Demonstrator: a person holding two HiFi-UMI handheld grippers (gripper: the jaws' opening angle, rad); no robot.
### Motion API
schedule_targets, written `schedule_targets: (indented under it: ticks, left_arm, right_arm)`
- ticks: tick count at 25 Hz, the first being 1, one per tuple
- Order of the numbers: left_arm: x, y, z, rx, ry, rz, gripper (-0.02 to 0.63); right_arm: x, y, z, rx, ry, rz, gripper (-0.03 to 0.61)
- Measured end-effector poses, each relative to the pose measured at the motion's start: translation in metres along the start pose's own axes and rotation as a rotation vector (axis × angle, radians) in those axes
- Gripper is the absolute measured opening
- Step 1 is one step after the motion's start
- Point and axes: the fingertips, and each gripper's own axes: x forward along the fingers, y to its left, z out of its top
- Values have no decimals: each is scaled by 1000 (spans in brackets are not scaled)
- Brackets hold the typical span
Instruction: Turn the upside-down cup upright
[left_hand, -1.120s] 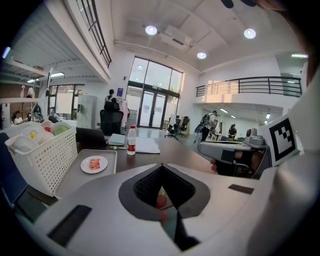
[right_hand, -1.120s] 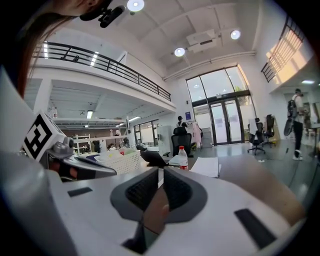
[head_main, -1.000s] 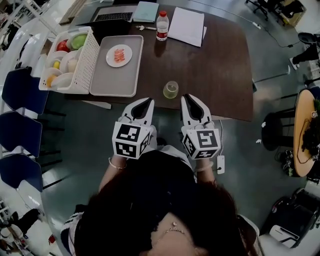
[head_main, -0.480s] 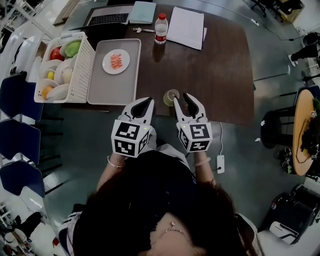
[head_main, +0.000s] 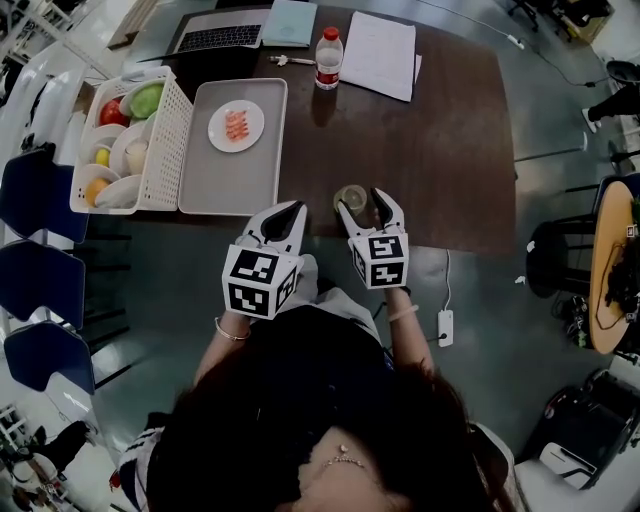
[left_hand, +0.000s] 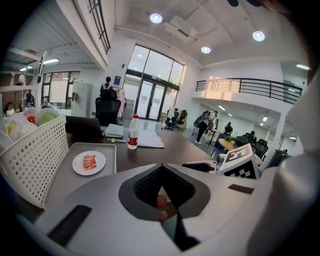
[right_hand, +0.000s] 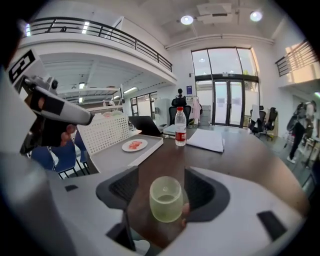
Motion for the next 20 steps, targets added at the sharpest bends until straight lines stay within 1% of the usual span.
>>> schedule_targets:
  ticks: [4, 6, 11, 16, 20]
  left_arm:
    - [-2, 5, -4, -8, 10, 7, 3]
    - [-4, 8, -7, -12, 14, 11, 3]
    - [-8, 12, -14, -19, 27, 21, 2]
    - [-12, 13, -16, -20, 34, 26, 3]
    - [-15, 16, -19, -21, 35, 31, 2]
  right_arm:
    - [17, -2, -24, 22, 68, 14, 315]
    - [25, -3, -36, 19, 97, 3, 330]
    - [37, -5, -49, 4, 130, -23, 331]
    - [42, -7, -55, 37, 147, -34, 331]
    - [45, -12, -62, 12, 175, -71, 328]
